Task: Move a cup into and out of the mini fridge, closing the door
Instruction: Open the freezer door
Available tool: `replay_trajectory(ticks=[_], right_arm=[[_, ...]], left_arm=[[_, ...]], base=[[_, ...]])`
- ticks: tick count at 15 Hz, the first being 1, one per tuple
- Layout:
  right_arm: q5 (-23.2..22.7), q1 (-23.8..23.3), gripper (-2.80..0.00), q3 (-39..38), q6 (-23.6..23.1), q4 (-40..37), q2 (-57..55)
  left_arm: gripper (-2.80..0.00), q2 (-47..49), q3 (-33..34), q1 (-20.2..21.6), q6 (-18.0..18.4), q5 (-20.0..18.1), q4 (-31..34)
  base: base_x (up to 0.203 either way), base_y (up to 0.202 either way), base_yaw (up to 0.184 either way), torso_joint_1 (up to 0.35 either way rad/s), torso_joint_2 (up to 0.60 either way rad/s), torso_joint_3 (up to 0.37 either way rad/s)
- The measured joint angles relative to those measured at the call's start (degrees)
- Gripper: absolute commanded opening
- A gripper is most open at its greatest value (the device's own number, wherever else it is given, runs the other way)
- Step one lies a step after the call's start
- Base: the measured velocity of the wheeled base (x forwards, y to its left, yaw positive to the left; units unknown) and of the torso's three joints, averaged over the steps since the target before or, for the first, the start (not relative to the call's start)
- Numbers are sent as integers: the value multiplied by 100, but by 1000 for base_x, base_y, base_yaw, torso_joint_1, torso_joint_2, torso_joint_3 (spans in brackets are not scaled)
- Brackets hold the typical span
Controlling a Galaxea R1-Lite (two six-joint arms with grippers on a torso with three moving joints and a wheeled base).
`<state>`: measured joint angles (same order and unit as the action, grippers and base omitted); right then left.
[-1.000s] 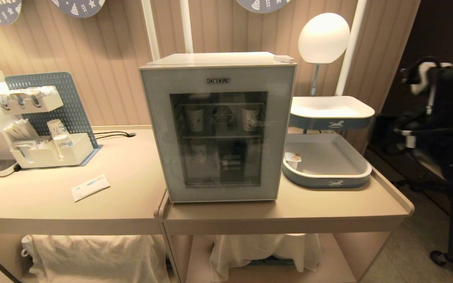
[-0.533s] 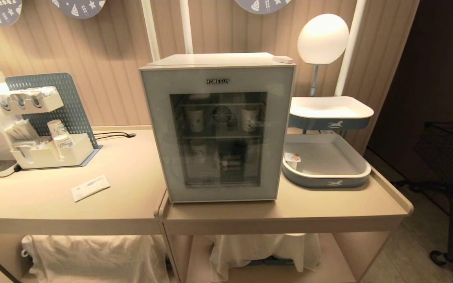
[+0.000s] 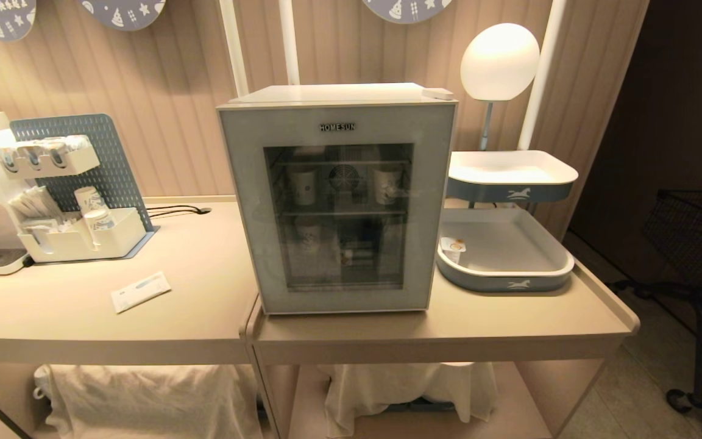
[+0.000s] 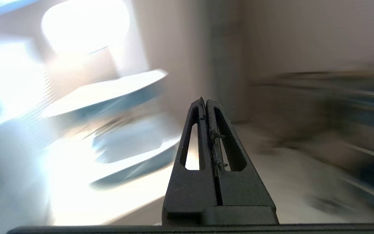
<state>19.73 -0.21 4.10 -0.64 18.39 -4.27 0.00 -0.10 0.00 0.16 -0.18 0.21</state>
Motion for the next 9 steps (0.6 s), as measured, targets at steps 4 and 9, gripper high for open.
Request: replay_trajectory(ticks=[4,9], right_arm=[[-1797,-15,-280,-368,88,-1369,357],[-1999,-15,-280,-284,-101,-2154,427]], left_arm=[[-280,0,0,0,2,0,0],[-280,0,0,0,2,2,1]], base=[[0,0,0,0,0,0],[0,0,0,0,0,0]])
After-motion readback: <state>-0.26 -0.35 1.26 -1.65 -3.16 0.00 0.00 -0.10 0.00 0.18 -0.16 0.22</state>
